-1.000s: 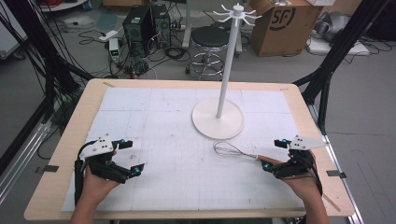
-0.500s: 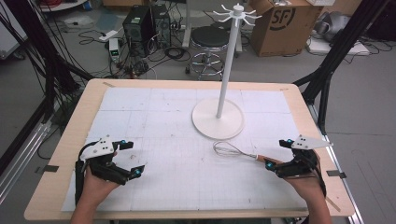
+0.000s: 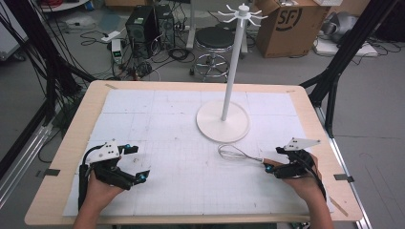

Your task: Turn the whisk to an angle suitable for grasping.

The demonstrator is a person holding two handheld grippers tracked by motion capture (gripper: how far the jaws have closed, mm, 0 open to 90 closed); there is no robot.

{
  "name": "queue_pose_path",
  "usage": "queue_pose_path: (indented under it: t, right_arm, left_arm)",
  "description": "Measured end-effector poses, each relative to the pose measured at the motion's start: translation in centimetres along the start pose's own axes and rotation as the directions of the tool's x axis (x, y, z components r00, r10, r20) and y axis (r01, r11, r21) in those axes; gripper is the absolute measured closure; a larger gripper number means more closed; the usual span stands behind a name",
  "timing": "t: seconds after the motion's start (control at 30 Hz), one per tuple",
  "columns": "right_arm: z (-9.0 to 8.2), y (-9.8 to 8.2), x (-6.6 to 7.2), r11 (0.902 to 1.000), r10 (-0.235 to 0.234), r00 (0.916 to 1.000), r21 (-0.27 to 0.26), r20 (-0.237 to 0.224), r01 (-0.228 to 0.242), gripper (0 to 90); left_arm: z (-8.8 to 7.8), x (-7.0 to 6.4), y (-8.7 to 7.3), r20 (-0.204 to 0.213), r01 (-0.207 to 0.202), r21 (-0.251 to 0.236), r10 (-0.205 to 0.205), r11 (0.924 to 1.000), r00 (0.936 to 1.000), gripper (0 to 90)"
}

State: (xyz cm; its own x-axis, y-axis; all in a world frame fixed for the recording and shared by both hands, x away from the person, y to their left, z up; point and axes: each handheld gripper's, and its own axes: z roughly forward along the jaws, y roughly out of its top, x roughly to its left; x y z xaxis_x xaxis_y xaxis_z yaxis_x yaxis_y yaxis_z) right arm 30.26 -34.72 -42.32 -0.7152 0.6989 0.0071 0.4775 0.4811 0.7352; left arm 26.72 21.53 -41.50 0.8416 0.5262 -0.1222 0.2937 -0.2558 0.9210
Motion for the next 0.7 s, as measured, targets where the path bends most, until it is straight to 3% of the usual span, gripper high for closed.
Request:
queue_pose_path:
  t: [0.23, 0.43, 0.53, 0.7]
  right_arm:
    - [0.5, -0.2, -0.4, 0.9986, 0.002, 0.9999, 0.052, 0.013, -0.002, 27.1]
    - [1.6, -0.4, -0.4, 0.9917, 0.001, 0.9999, 0.128, -0.012, 0.0, 37.8]
    - [2.0, -0.7, -0.4, 0.989, 0.007, 0.9995, 0.148, -0.031, -0.002, 42.0]
    - [1.8, -0.7, -0.4, 0.9885, 0.013, 0.9996, 0.151, -0.025, -0.009, 49.0]
  left_arm:
    - [0.1, 0.0, -0.1, 0.005, 0.002, 0.005, -0.002, 1.0, 1.0, 1.8]
    - [0.2, -0.1, -0.1, 0.007, 0.005, 0.007, -0.005, 1.0, 1.0, 1.7]
    - [0.2, -0.1, -0.1, 0.01, 0.003, 0.01, -0.003, 0.9999, 0.9999, 1.7]
    - [0.2, -0.1, -0.2, 0.013, 0.0, 0.012, 0.0, 0.9999, 0.9999, 1.8]
